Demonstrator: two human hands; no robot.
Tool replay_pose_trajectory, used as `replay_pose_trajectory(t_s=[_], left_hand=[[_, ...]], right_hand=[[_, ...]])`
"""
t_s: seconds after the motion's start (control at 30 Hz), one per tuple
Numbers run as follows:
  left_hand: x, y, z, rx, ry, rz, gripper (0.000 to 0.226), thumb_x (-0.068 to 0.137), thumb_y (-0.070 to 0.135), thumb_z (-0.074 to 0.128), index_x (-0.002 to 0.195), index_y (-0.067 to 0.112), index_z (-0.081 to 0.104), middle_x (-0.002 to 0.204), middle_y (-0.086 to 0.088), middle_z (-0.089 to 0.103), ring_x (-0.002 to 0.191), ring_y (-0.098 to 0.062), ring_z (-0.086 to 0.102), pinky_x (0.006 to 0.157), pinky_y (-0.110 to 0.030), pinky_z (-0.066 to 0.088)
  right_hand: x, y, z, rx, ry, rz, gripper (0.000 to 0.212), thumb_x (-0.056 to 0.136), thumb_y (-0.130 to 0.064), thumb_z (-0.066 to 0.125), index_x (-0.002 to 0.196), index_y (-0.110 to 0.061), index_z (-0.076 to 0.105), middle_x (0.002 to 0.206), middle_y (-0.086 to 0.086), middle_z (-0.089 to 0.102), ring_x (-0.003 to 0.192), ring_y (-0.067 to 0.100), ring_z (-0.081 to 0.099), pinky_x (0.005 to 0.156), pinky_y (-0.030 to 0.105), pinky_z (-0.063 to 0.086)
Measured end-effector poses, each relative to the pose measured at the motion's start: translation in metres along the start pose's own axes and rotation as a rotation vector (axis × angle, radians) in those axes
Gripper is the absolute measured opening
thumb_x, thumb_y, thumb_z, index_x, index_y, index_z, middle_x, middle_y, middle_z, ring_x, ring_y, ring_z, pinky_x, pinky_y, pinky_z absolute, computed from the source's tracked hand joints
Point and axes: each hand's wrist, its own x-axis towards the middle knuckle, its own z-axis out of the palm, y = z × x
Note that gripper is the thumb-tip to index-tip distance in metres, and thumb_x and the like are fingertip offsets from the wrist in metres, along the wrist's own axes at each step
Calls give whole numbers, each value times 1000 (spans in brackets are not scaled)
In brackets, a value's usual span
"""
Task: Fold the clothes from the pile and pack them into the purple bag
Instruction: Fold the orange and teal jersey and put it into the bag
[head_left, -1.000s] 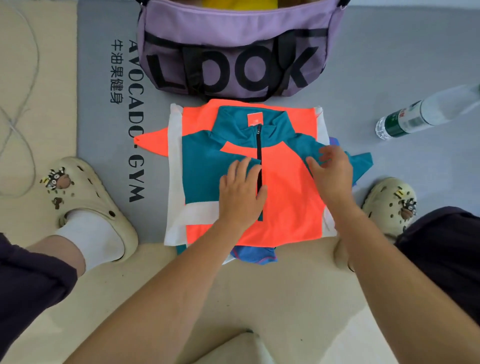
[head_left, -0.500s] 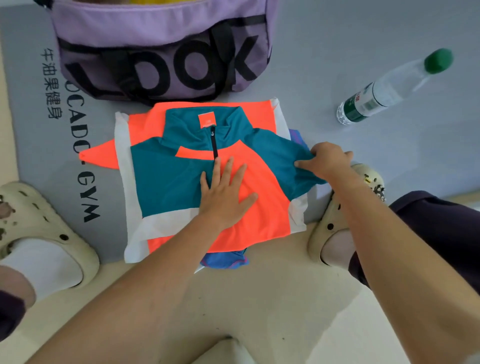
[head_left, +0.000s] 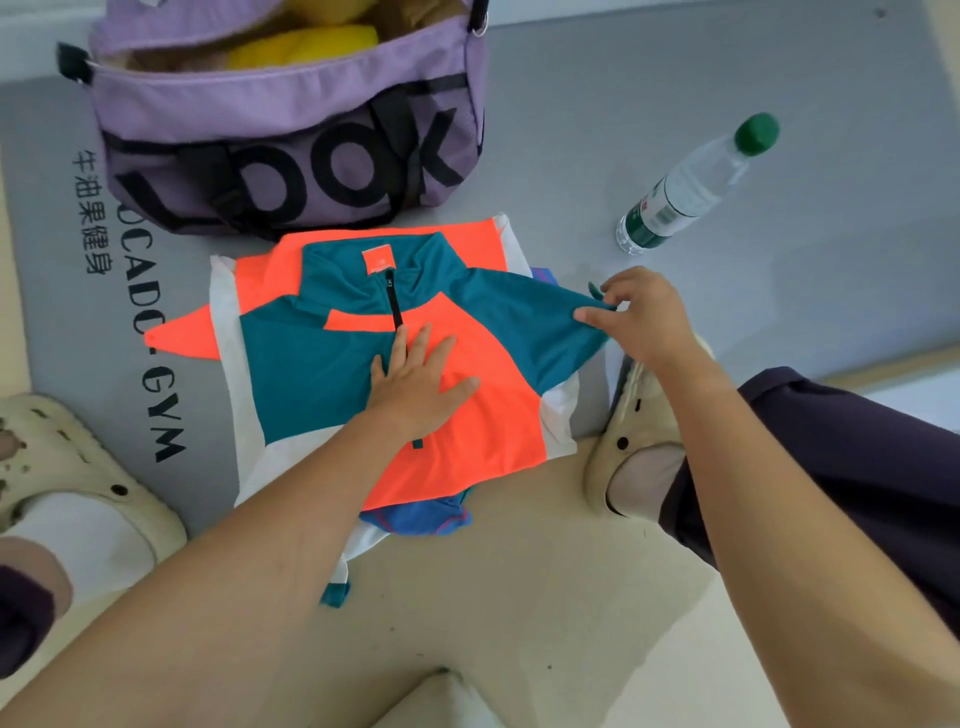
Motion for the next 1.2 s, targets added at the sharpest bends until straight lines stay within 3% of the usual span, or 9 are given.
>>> replay_pose_trajectory(t_s=[0.13, 0.33, 0.5, 0.7, 0.77, 0.87, 0.97, 1.1, 1.2], left_hand=[[1, 2, -1, -5, -17, -10, 76, 88, 73, 31, 154, 41, 12, 164, 11, -9, 149, -17, -20, 119, -55, -2], [2, 3, -3, -15, -40, -26, 76, 87, 75, 30, 153, 42, 12, 164, 12, -9, 149, -17, -21, 118, -55, -3], [2, 11, -8, -40, -74, -56, 81, 86, 76, 33, 155, 37, 14, 165, 8, -9, 149, -19, -21, 119, -55, -3], [-5, 37, -19, -176, 248, 65, 48, 89, 55, 55, 125, 24, 61, 139, -2, 49, 137, -23, 31, 112, -38, 23], [-12, 47, -19, -343, 223, 97, 33, 91, 45, 60, 113, 21, 66, 124, 1, 60, 124, -19, 45, 103, -28, 32], [-21, 60, -15, -582, 30, 35, 21, 92, 38, 63, 103, 21, 68, 111, 3, 67, 109, -14, 59, 86, -19, 39], [-29, 73, -11, -727, -60, -20, 17, 90, 31, 68, 102, 19, 69, 106, -2, 68, 101, -16, 62, 89, -25, 45], [-42, 94, -8, -1010, -162, 10, 31, 86, 26, 74, 115, 21, 64, 106, -3, 67, 101, -13, 64, 91, -30, 51], [-47, 95, -7, -1330, -213, -49, 40, 83, 28, 73, 120, 24, 58, 105, 5, 69, 96, -6, 68, 83, -28, 55]], right_hand=[[-1, -8, -3, -215, -85, -85, 47, 74, -34, 80, 67, 9, 60, 80, 24, 63, 77, 35, 55, 68, 45, 46], [-1, -2, -12, -690, -305, -77, 22, 85, -21, 65, 97, -2, 69, 100, 10, 60, 105, 29, 51, 83, 35, 44], [-10, -5, -13, -224, -209, -27, 19, 76, -14, 77, 79, 4, 75, 118, 16, 66, 117, 27, 53, 92, 17, 33], [-2, -11, 7, -463, -253, -305, 19, 86, -19, 69, 90, -3, 77, 152, 2, 41, 149, 24, 16, 120, 34, 16], [1, -12, 12, -495, -292, -323, 21, 87, -17, 64, 89, 0, 75, 136, 9, 58, 139, 28, 37, 117, 38, 23], [-2, -10, 15, -492, -234, -219, 24, 91, -21, 57, 75, -4, 63, 81, 11, 63, 80, 30, 53, 99, 40, 38], [-7, -2, 4, -377, -249, 34, 22, 93, -25, 58, 84, -6, 65, 83, 10, 67, 75, 25, 58, 79, 30, 46], [-13, -10, -5, 304, -839, 453, 17, 101, -15, 49, 86, -11, 53, 76, 8, 74, 46, 12, 58, 54, 21, 51], [-11, -23, -1, 710, -927, 486, 26, 100, -31, 51, 105, -6, 56, 82, 6, 75, 43, 12, 55, 51, 22, 51]])
